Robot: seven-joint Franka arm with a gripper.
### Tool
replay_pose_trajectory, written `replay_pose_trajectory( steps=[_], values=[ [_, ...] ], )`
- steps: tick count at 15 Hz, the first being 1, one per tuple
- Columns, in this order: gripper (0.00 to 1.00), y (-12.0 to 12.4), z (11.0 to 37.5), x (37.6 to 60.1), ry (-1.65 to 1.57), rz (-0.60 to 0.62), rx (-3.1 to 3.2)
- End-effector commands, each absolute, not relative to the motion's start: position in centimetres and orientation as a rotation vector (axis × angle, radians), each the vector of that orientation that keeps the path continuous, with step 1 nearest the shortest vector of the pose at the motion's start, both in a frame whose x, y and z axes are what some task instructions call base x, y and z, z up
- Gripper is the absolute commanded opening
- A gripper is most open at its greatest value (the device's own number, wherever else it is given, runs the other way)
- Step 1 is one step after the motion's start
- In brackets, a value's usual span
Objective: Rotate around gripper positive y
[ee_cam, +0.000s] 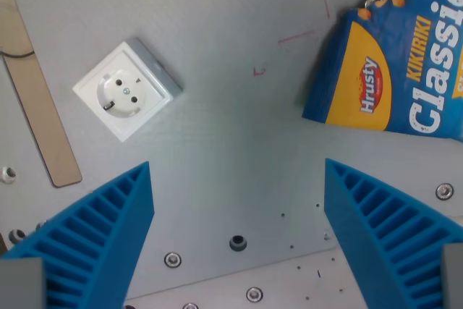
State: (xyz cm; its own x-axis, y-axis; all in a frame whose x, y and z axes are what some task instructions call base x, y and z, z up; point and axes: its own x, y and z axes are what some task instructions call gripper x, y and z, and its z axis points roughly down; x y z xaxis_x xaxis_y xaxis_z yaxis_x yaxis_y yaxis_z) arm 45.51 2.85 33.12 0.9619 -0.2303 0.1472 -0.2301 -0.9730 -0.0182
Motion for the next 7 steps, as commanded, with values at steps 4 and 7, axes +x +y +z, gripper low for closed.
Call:
replay_pose_trajectory(
  steps=[4, 7],
  values=[
    [1.0, 3.03, 33.12, 43.88, 0.382, -0.778, -3.085],
    [1.0, 3.03, 33.12, 43.88, 0.381, -0.841, -3.074]
  ],
)
